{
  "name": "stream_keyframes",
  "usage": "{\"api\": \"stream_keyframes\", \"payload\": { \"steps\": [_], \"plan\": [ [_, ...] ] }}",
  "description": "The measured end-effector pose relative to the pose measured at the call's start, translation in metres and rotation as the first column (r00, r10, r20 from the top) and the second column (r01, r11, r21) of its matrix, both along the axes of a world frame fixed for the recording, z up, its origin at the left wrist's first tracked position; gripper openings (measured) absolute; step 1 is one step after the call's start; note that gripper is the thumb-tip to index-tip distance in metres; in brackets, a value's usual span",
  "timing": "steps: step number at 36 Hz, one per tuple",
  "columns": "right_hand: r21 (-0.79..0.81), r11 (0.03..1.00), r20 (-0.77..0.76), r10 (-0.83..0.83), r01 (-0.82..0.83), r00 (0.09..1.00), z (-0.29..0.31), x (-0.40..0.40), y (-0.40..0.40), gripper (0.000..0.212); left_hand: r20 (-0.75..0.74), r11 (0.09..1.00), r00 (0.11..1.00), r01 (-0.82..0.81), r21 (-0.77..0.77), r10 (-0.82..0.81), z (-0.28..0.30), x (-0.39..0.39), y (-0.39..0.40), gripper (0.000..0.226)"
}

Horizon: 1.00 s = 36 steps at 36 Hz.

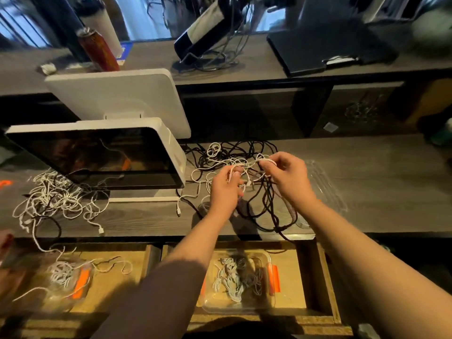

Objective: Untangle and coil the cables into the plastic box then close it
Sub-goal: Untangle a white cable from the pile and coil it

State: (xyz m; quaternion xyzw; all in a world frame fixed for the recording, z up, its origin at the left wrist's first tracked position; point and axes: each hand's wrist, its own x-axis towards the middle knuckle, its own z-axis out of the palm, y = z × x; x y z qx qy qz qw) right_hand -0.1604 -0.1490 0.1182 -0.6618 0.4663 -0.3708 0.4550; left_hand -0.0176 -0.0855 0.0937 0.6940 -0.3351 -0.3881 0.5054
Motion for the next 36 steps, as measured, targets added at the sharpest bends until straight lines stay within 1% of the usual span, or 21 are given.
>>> {"api": "stream_keyframes", "payload": {
  "steps": [1,2,3,6,9,12,15,16,18,20,22,24,25,26,27,28,30,32,33,34,36],
  "plan": [
    [0.047,0.999,0.074,-0.008,0.004,0.997,0.004,-0.001,0.001,0.014,-0.051,0.999,0.997,-0.051,0.0,0.051,0.0,0.001,0.002,0.014],
    [0.066,0.998,0.113,-0.011,0.003,0.993,0.008,-0.004,0.003,0.014,-0.073,0.996,0.994,-0.084,0.003,0.084,0.0,0.001,0.004,0.013],
    [0.073,0.997,0.127,-0.007,-0.002,0.992,0.011,-0.007,0.004,0.014,-0.072,0.996,0.993,-0.094,0.008,0.094,0.001,0.0,0.007,0.011],
    [0.058,0.998,0.137,0.012,-0.02,0.991,0.018,-0.016,0.007,0.012,-0.035,0.998,0.998,-0.056,0.03,0.057,0.002,-0.003,0.013,0.009],
    [0.029,1.0,0.137,0.008,-0.012,0.991,0.023,-0.024,0.008,0.01,-0.026,0.996,0.998,-0.061,0.062,0.063,0.003,0.0,0.016,0.012],
    [-0.01,1.0,0.105,0.019,-0.018,0.994,0.025,-0.034,0.009,0.008,0.048,0.995,0.996,-0.081,0.054,0.078,0.004,0.005,0.022,0.008],
    [-0.027,1.0,0.091,0.0,0.002,0.996,0.024,-0.044,0.01,0.006,0.138,0.994,0.986,-0.097,0.059,0.088,0.007,0.01,0.025,0.016],
    [-0.027,1.0,0.086,-0.003,0.005,0.996,0.024,-0.048,0.01,0.005,0.137,0.994,0.987,-0.093,0.065,0.084,0.007,0.011,0.025,0.023],
    [-0.02,1.0,0.04,0.013,-0.012,0.999,0.023,-0.055,0.011,0.005,0.061,0.996,0.995,-0.076,0.036,0.073,0.013,0.012,0.027,0.036],
    [-0.005,0.999,-0.046,0.052,-0.053,0.998,0.021,-0.06,0.014,0.009,0.07,0.995,0.994,-0.083,-0.061,0.087,0.024,0.007,0.027,0.041],
    [0.034,0.996,-0.139,0.084,-0.081,0.987,0.02,-0.061,0.017,0.014,0.039,0.991,0.996,-0.081,-0.11,0.086,0.039,0.0,0.024,0.044],
    [0.047,0.993,-0.217,0.117,-0.11,0.969,0.021,-0.06,0.017,0.014,-0.03,0.99,0.999,-0.035,-0.136,0.032,0.053,-0.008,0.019,0.045],
    [0.058,0.99,-0.242,0.142,-0.132,0.96,0.022,-0.059,0.016,0.011,-0.034,0.989,0.999,-0.004,-0.145,-0.001,0.061,-0.013,0.017,0.044],
    [0.08,0.984,-0.259,0.175,-0.159,0.95,0.023,-0.059,0.015,0.006,-0.011,0.988,0.999,0.033,-0.153,-0.035,0.068,-0.017,0.016,0.043],
    [0.104,0.976,-0.261,0.213,-0.192,0.941,0.026,-0.059,0.015,0.002,0.043,0.985,0.997,0.076,-0.156,-0.07,0.074,-0.021,0.015,0.042],
    [0.126,0.966,-0.236,0.249,-0.225,0.939,0.028,-0.057,0.014,0.006,0.105,0.982,0.989,0.121,-0.146,-0.106,0.079,-0.024,0.015,0.041],
    [0.145,0.948,-0.133,0.303,-0.284,0.944,0.035,-0.053,0.015,0.017,0.2,0.971,0.963,0.208,-0.119,-0.182,0.084,-0.03,0.015,0.041],
    [0.105,0.938,-0.1,0.34,-0.33,0.935,0.041,-0.049,0.015,0.028,0.23,0.957,0.941,0.276,-0.094,-0.249,0.085,-0.033,0.014,0.042],
    [0.084,0.932,-0.1,0.359,-0.352,0.928,0.043,-0.047,0.015,0.029,0.238,0.95,0.932,0.3,-0.085,-0.273,0.085,-0.034,0.014,0.042],
    [0.071,0.926,-0.107,0.378,-0.372,0.92,0.046,-0.045,0.016,0.024,0.249,0.945,0.924,0.317,-0.078,-0.29,0.085,-0.034,0.014,0.041],
    [0.045,0.917,-0.159,0.398,-0.396,0.904,0.048,-0.043,0.019,0.006,0.25,0.941,0.919,0.331,-0.075,-0.304,0.084,-0.033,0.014,0.041]
  ]
}}
